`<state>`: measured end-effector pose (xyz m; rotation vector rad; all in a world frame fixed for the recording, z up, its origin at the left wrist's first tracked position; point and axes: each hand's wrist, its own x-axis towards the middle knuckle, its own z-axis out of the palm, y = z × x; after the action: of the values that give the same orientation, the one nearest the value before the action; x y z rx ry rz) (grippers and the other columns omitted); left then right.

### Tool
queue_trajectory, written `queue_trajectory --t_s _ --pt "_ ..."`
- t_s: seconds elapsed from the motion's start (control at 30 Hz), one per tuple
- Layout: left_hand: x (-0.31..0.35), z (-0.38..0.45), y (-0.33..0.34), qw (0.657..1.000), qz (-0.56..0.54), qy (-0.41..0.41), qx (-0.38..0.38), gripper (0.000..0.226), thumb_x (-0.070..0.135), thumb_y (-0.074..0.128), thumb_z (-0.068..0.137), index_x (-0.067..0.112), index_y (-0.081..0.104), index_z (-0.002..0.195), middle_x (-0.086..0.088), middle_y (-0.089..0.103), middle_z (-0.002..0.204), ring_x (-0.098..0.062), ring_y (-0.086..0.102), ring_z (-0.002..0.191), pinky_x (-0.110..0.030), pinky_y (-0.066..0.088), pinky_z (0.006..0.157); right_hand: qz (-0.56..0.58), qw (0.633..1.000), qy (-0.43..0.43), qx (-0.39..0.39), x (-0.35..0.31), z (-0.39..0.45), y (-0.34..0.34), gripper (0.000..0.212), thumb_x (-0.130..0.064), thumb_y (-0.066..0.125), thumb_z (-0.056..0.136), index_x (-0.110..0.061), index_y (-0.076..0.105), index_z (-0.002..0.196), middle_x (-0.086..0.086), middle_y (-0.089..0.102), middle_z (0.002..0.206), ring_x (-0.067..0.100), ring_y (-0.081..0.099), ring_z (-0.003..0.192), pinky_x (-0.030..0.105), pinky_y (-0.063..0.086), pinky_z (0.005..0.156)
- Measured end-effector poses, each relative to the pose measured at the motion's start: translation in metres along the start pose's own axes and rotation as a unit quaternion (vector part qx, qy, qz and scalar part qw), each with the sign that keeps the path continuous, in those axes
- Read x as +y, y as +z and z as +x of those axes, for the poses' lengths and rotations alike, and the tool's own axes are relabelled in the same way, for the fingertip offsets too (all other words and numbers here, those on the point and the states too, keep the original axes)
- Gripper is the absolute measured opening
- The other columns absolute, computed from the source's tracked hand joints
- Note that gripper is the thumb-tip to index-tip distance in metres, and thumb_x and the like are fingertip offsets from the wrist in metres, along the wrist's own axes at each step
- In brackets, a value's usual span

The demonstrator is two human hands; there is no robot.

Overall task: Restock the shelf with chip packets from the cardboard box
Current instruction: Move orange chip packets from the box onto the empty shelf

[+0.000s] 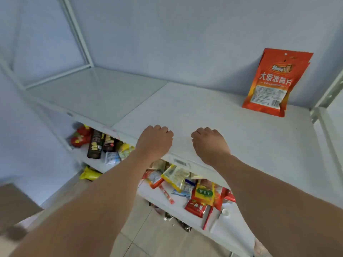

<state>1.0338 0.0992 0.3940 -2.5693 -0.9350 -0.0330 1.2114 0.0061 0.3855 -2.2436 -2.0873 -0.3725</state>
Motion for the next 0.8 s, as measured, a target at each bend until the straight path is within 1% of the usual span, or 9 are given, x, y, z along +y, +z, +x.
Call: queue_trajectory --t_s 0.07,0.2,0.33,0.4,0.5,0.57,0.63,0.7,0.8 --pt "-0.027 -0.058 0.004 0.999 0.005 -0.047 -0.023 0.027 0.025 0.038 0.106 0.016 0.061 0.117 -0.002 0.064 0.112 -0.024 0.06 0.102 -0.033 0.034 0.072 0.003 0.998 -0.063 0.01 -0.058 -0.001 -0.008 0.02 -0.017 0.046 0.101 -0.019 0.059 0.116 0.001 0.061 0.115 0.024 0.056 0.104 0.031 0.034 0.08" --pt "-0.075 -0.183 0.014 0.986 -0.012 -0.16 -0.053 0.026 0.027 0.039 0.104 0.018 0.062 0.114 -0.002 0.064 0.112 -0.026 0.061 0.104 -0.037 0.044 0.079 0.01 0.988 -0.153 0.002 -0.175 -0.007 -0.016 0.021 -0.018 0.049 0.1 -0.018 0.056 0.12 0.002 0.058 0.121 0.025 0.054 0.112 0.033 0.041 0.091" --pt "-0.116 -0.315 0.025 0.967 -0.026 -0.245 -0.068 0.039 0.031 0.032 0.102 0.017 0.067 0.111 -0.002 0.068 0.109 -0.026 0.065 0.101 -0.035 0.046 0.077 0.008 0.971 -0.238 -0.018 -0.303 -0.022 -0.018 0.024 -0.015 0.049 0.097 -0.018 0.053 0.121 0.003 0.056 0.121 0.024 0.053 0.114 0.035 0.043 0.092" --pt "-0.138 -0.382 0.033 0.956 -0.028 -0.28 -0.087 0.033 0.028 0.037 0.104 0.017 0.067 0.111 -0.002 0.068 0.11 -0.028 0.065 0.101 -0.035 0.046 0.077 0.016 0.962 -0.272 -0.017 -0.37 -0.033 -0.02 0.022 -0.013 0.051 0.095 -0.019 0.056 0.116 0.002 0.059 0.116 0.024 0.056 0.11 0.035 0.047 0.089" --pt "-0.171 -0.474 0.044 0.939 -0.035 -0.324 -0.11 0.027 0.025 0.041 0.103 0.017 0.066 0.108 -0.003 0.069 0.107 -0.029 0.065 0.096 -0.036 0.045 0.075 0.028 0.95 -0.31 -0.003 -0.464 -0.052 -0.021 0.016 -0.012 0.057 0.091 -0.019 0.062 0.104 0.003 0.065 0.102 0.024 0.063 0.097 0.036 0.051 0.077" --pt "-0.196 -0.53 0.05 0.929 -0.032 -0.35 -0.119 0.026 0.026 0.041 0.103 0.018 0.066 0.106 -0.003 0.07 0.106 -0.027 0.065 0.092 -0.035 0.044 0.071 0.05 0.942 -0.333 0.001 -0.53 -0.061 -0.024 0.015 -0.008 0.056 0.087 -0.015 0.066 0.095 0.006 0.066 0.09 0.029 0.066 0.086 0.037 0.052 0.068" --pt "-0.22 -0.576 0.057 0.915 -0.035 -0.382 -0.12 0.027 0.026 0.041 0.103 0.018 0.067 0.109 -0.002 0.07 0.109 -0.025 0.064 0.095 -0.036 0.046 0.075 0.099 0.93 -0.354 0.009 -0.588 -0.065 -0.023 0.008 -0.006 0.063 0.083 -0.012 0.067 0.086 0.009 0.065 0.079 0.033 0.065 0.076 0.04 0.053 0.063" --pt "-0.239 -0.613 0.065 0.901 -0.05 -0.415 -0.115 0.029 0.026 0.039 0.104 0.017 0.066 0.111 -0.002 0.069 0.11 -0.024 0.064 0.098 -0.035 0.045 0.077 0.124 0.922 -0.367 -0.016 -0.64 -0.069 -0.018 0.008 -0.012 0.063 0.089 -0.015 0.068 0.094 0.006 0.068 0.088 0.031 0.065 0.084 0.038 0.051 0.068" --pt "-0.268 -0.656 0.087 0.874 -0.08 -0.467 -0.112 0.03 0.028 0.037 0.105 0.017 0.065 0.109 0.0 0.069 0.108 -0.022 0.063 0.096 -0.034 0.045 0.076 0.122 0.917 -0.378 -0.027 -0.704 -0.06 -0.005 0.014 -0.017 0.055 0.095 -0.022 0.064 0.104 -0.001 0.068 0.1 0.023 0.063 0.093 0.032 0.039 0.066"
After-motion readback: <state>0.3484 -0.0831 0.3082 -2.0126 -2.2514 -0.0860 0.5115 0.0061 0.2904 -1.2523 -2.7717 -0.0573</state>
